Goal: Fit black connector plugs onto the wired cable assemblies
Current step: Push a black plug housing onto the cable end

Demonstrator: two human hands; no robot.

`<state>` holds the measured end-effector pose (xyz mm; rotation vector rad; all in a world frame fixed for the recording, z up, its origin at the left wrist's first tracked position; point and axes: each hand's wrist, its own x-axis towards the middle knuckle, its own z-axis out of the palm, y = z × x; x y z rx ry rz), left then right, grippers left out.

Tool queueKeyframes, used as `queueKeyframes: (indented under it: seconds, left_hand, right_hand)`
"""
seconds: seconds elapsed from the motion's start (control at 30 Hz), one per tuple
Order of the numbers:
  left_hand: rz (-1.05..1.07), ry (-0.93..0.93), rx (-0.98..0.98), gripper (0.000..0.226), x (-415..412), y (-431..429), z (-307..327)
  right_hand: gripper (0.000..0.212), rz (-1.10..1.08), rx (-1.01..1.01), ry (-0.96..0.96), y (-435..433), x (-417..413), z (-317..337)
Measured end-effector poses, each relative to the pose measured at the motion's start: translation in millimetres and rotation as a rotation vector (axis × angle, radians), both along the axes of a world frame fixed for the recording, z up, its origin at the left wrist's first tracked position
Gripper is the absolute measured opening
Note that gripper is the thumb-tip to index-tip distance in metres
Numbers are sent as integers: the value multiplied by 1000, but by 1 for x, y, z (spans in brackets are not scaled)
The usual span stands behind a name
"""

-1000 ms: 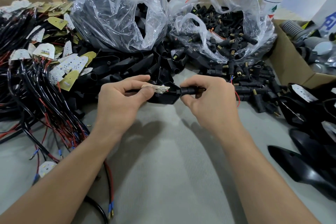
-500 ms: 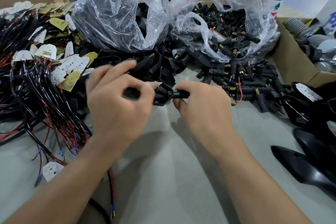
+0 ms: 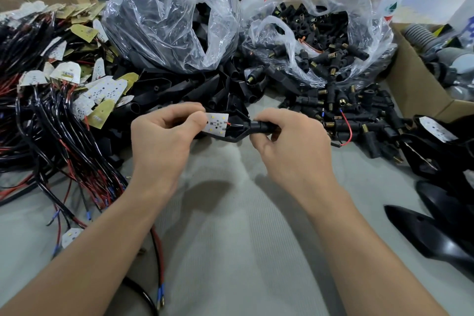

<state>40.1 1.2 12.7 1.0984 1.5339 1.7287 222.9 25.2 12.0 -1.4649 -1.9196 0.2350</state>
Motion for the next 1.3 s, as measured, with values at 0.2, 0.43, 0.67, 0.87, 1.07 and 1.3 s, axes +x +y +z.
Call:
queueKeyframes:
  seconds: [0.2, 0.43, 0.67, 0.87, 1.07, 1.3]
  left_hand:
    - [-98, -115, -7, 26, -1, 2, 1]
    - [-273, -411, -167, 20, -9, 7, -2]
    - [-233, -467, -148, 26, -12, 8, -10]
    - [-292, -517, -197, 19, -16, 10, -15]
    - [-284, -516, -209, 24, -14, 11, -16]
    - [-261, -520, -226, 23, -14, 11, -17]
  right_hand:
    - [8, 107, 9, 109, -2, -2, 1]
    - [35, 40, -47, 154, 3, 7, 5]
    - [32, 106, -183, 123, 10, 24, 6]
    - [9, 25, -93, 147, 11, 25, 8]
    - [10, -26, -96, 84, 4, 23, 20]
    - [14, -7, -85, 3, -1, 23, 26]
